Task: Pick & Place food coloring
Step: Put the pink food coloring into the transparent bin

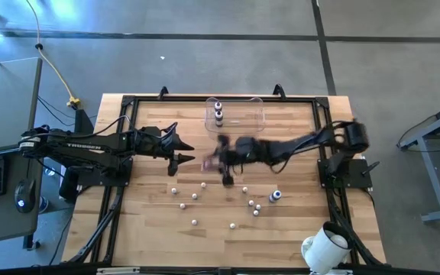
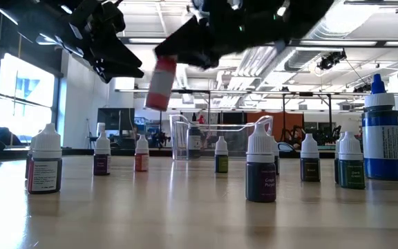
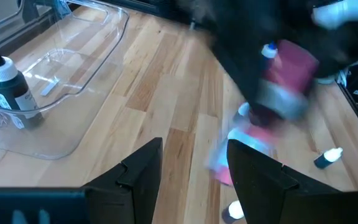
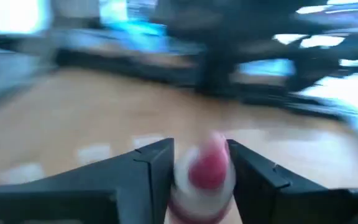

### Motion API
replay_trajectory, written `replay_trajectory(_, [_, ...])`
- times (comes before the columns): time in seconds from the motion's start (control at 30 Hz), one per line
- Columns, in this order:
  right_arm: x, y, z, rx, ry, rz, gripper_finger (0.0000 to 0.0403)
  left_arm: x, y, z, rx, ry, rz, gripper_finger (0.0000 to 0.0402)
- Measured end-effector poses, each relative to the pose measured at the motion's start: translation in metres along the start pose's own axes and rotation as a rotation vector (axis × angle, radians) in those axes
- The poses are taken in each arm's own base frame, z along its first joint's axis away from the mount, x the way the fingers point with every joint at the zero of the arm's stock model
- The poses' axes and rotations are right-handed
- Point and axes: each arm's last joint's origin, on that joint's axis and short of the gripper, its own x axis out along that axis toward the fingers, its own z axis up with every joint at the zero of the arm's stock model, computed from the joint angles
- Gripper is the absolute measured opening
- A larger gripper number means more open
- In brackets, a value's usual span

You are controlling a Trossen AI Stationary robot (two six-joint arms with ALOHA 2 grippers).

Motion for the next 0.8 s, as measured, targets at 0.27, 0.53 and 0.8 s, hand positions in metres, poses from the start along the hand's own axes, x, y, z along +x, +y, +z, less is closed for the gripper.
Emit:
replay_trajectory(0.27, [-0.04,-0.095,0.018,0.055,-0.047,-0.269,0.0101,0.0,0.0,0.0,0.0,-0.001,0.001,0.0179])
replay_trajectory(0.53, [-0.027,-0.112,-0.024,0.175,0.018,0.108,0.0056,0.0,0.001,0.0,0.0,-0.005,0.017,0.0179])
replay_trajectory(0.8, [-0.021,-0.087,-0.014,0.029,0.027,0.064,0.0104,0.009,0.004,-0.005,0.181,0.036,0.087,0.0179])
